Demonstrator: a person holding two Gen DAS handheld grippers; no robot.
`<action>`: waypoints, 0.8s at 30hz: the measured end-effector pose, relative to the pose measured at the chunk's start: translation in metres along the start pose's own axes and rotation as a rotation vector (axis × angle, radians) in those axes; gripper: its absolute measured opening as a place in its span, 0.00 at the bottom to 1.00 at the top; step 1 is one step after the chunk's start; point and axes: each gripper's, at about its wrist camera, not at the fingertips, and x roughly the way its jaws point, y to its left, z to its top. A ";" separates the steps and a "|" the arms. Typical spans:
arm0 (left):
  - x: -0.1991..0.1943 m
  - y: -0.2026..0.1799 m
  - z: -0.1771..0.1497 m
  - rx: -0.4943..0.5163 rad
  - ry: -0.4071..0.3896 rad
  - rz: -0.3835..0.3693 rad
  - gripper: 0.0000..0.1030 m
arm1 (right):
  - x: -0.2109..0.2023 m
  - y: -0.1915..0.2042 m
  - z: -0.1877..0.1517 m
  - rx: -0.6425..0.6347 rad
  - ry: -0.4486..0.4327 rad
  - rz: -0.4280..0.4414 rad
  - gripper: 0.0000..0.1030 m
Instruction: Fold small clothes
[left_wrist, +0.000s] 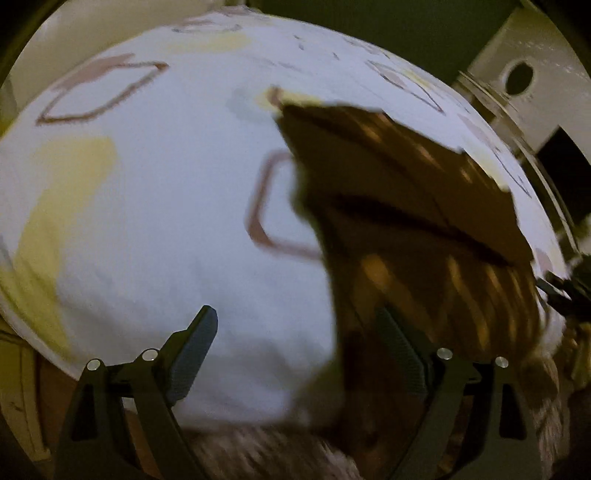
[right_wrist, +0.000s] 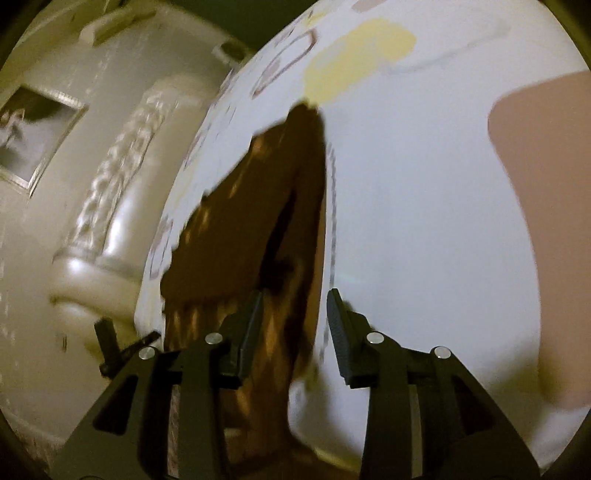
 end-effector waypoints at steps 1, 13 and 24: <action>0.000 -0.004 -0.005 0.007 0.008 -0.018 0.84 | 0.001 -0.001 -0.007 -0.008 0.032 0.012 0.34; 0.022 -0.010 -0.020 -0.099 0.083 -0.100 0.84 | -0.001 0.009 -0.055 -0.092 0.222 0.134 0.38; 0.034 -0.050 -0.027 0.081 0.157 -0.065 0.80 | 0.035 0.037 -0.082 -0.248 0.394 0.071 0.43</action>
